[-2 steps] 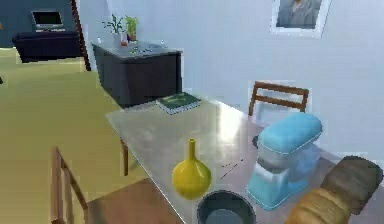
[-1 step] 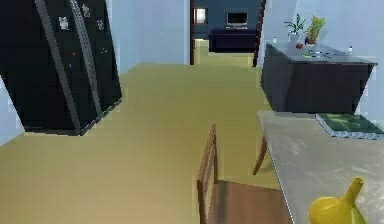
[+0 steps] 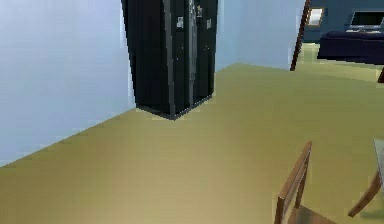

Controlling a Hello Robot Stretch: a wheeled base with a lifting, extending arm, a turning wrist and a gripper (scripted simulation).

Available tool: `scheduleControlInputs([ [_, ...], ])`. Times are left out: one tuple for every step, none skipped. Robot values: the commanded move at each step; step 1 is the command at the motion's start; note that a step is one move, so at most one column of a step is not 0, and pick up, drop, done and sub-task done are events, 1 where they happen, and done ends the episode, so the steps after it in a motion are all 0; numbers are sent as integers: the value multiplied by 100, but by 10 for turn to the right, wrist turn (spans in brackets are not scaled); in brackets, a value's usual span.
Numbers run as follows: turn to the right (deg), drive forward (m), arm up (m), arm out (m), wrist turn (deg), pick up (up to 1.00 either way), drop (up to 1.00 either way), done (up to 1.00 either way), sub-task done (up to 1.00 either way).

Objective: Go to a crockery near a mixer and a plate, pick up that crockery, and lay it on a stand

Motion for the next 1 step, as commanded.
scheduleControlInputs([
  [0,0,50,0,0,0,0,0,0],
])
